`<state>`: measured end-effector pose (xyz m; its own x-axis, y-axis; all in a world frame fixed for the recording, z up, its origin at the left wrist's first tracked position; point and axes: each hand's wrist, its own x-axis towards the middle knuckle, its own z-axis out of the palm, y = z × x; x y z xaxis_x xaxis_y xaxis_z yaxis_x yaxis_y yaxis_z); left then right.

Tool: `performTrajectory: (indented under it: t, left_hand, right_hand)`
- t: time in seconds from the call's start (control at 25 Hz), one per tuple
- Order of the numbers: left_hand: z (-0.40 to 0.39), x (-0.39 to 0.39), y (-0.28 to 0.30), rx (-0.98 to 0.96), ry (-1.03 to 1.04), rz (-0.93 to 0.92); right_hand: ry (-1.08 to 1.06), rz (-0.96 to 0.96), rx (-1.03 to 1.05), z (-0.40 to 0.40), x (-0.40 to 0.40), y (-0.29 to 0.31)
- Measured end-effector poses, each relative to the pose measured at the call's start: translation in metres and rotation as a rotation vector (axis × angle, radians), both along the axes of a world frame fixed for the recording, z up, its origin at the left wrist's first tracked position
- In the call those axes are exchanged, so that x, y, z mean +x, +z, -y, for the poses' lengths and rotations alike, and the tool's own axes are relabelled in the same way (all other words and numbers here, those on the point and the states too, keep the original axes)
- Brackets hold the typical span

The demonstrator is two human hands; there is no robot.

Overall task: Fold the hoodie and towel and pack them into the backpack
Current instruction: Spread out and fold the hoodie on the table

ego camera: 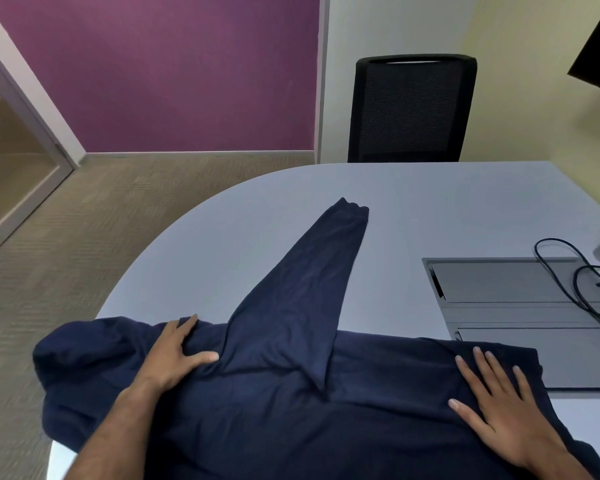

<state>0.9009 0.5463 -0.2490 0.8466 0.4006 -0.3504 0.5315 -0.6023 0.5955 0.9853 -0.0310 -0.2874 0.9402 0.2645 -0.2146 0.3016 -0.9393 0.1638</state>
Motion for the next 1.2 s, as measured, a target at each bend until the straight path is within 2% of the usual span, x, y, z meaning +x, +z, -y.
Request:
performTrajectory:
  t: [0.12,0.2,0.36,0.44,0.56,0.64,0.72,0.84,0.96,1.12,1.2]
  left_hand:
    - [-0.013,-0.008,0.001,0.022,-0.121,-0.077]
    - [-0.018,-0.011,0.005,0.125,-0.138,-0.06]
    - [-0.019,0.014,0.013,0.508,-0.026,0.193]
    - [-0.007,0.044,0.021,0.489,-0.018,0.248]
    - [0.035,0.09,0.035,0.323,-0.089,0.305]
    - [0.073,0.118,0.04,0.273,-0.215,0.27]
    - [0.111,0.145,0.038,0.32,-0.371,0.241]
    - [0.146,0.181,0.028,0.322,-0.44,0.185]
    - [0.167,0.204,0.017,0.31,-0.499,0.044]
    - [0.188,0.218,0.009,0.449,-0.664,-0.093]
    - [0.197,0.22,0.007,0.497,-0.724,-0.147]
  right_hand:
    - [-0.005,-0.051,0.016,-0.003,0.001,0.002]
    - [0.004,-0.046,0.028,-0.002,0.001,-0.002]
    - [-0.052,0.072,0.105,-0.014,0.012,0.011]
    - [-0.083,0.178,0.173,-0.031,0.032,0.028]
    - [-0.152,0.257,0.284,-0.07,0.083,0.046]
    - [-0.146,0.233,0.33,-0.099,0.12,0.048]
    - [-0.083,0.175,0.343,-0.131,0.155,0.051]
    - [0.059,0.141,0.245,-0.174,0.209,0.05]
    - [0.115,0.134,0.102,-0.207,0.256,0.046]
    - [0.183,0.133,0.003,-0.226,0.304,0.024]
    - [0.231,0.066,-0.014,-0.23,0.32,0.021]
